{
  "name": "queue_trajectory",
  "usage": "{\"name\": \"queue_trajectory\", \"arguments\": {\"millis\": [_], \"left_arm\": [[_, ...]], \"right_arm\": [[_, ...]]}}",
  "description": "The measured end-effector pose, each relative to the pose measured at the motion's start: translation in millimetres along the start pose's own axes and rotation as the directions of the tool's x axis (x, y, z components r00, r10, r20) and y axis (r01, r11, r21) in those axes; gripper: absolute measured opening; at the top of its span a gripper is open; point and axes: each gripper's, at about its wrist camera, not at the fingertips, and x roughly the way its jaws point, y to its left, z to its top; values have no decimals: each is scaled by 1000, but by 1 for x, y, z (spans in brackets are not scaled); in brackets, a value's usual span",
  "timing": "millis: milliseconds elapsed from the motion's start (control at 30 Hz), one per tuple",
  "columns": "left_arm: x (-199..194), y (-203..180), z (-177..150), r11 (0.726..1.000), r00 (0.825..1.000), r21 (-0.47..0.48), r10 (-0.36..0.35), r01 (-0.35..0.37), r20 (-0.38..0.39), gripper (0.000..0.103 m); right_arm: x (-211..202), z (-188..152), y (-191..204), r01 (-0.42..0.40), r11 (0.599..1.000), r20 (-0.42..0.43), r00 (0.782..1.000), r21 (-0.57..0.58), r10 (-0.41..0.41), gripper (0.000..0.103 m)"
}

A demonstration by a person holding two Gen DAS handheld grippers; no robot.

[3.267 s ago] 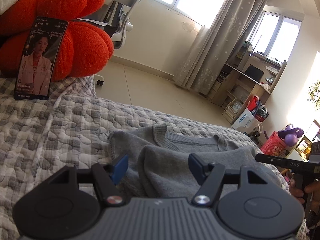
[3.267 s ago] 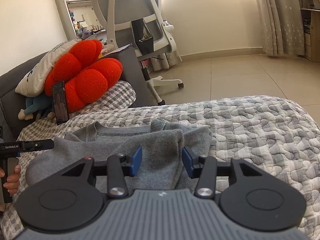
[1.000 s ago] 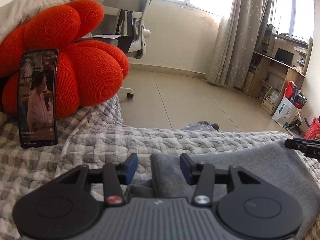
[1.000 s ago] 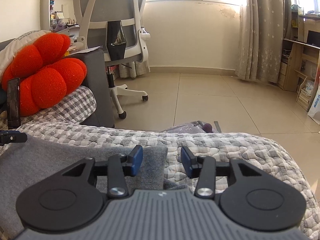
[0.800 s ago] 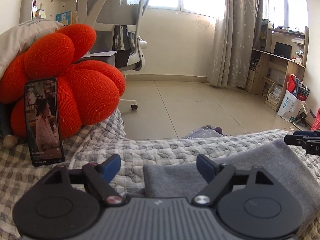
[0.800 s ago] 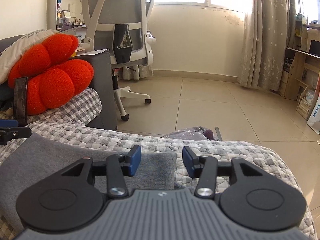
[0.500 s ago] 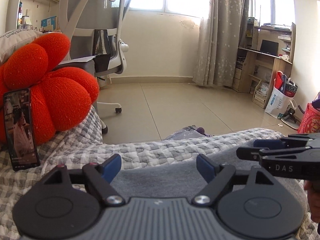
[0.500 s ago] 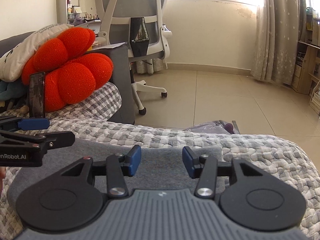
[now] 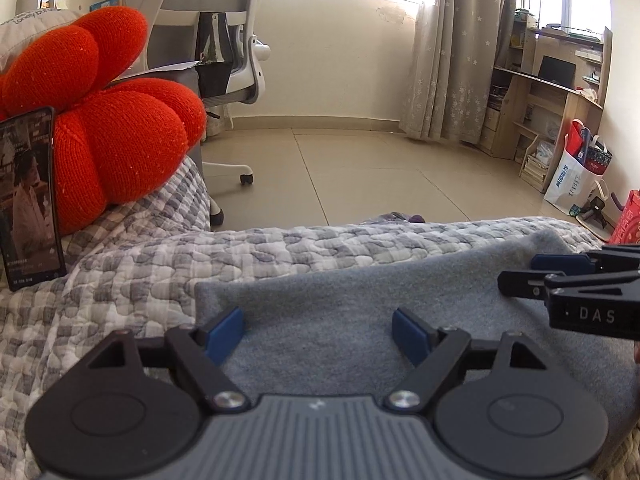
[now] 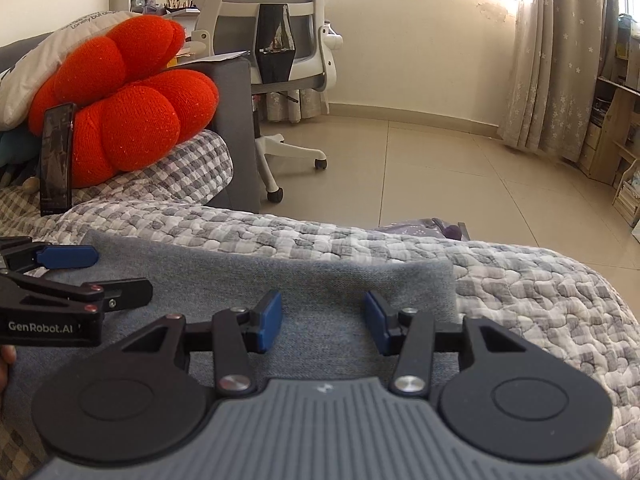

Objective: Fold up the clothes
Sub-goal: 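Open both grippers and release the folded sweatshirt, then position both open grippers along the edge of the grey bundle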

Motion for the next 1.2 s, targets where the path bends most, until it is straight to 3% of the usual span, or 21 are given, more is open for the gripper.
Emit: {"name": "queue_trajectory", "arguments": {"millis": [467, 867, 1200], "left_arm": [[-25, 28, -4, 998, 999, -38, 50, -49, 15, 87], [-56, 0, -5, 999, 998, -5, -35, 36, 45, 87], [-58, -11, -30, 998, 998, 12, -63, 63, 8, 87]], "right_arm": [[-20, -7, -27, 46, 999, 9, 999, 29, -46, 50], [-49, -10, 13, -67, 998, 31, 997, -15, 67, 51], [-58, -34, 23, -66, 997, 17, 998, -37, 67, 53]]}}
